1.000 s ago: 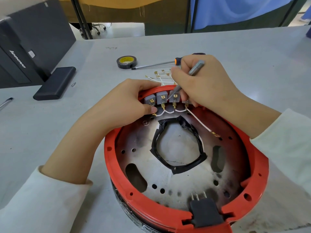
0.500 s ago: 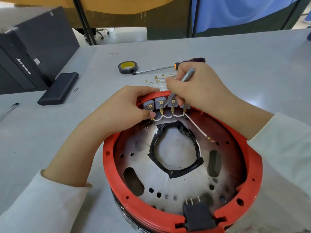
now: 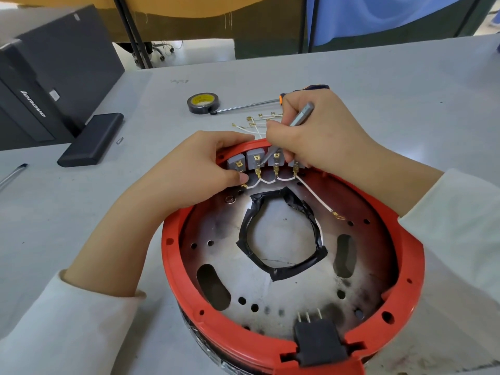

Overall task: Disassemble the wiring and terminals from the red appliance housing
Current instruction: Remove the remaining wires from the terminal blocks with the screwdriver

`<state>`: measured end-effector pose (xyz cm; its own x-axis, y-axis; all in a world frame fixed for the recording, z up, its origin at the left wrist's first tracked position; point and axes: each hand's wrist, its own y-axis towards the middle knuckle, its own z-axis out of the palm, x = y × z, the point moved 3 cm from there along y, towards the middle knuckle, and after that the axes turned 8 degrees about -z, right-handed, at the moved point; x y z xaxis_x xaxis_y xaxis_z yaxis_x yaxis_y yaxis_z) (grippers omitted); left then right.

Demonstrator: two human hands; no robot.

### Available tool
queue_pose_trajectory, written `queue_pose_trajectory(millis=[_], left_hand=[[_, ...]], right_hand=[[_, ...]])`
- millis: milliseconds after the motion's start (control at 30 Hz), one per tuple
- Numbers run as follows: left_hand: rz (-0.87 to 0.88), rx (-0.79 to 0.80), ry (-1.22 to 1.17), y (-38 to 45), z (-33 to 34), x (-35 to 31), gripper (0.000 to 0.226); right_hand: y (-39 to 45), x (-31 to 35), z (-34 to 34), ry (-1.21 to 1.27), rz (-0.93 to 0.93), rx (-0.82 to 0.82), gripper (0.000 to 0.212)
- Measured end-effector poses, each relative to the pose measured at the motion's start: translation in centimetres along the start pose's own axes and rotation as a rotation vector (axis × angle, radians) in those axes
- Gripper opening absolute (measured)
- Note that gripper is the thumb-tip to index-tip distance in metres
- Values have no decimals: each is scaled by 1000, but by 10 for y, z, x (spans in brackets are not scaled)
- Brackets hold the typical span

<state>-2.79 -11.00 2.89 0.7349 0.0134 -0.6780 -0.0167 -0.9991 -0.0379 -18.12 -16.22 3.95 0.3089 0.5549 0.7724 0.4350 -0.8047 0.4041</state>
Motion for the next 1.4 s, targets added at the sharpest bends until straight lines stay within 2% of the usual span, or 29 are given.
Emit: queue_pose_trajectory(millis=[333,700,800,1000,1200,1400], left_hand=[[2,-11,26,1,0,1,53],[-14,-18,65,2,-2,1,54],[-8,-12,48,2,-2,1,55],[7,-3,27,2,-2,2,53],[4,-2,52,2,-1,2,54],[5,0,42,2,0,2,55]], right_hand=[[13,1,0,9,119,135,28],[20,0,5,-78,173,160,28],[21,0,8,-96,162,134,30],[14,0,0,35,84,47,30],[3,5,1,-34,-11,31,30],[0,2,0,-42,-13,21,32]])
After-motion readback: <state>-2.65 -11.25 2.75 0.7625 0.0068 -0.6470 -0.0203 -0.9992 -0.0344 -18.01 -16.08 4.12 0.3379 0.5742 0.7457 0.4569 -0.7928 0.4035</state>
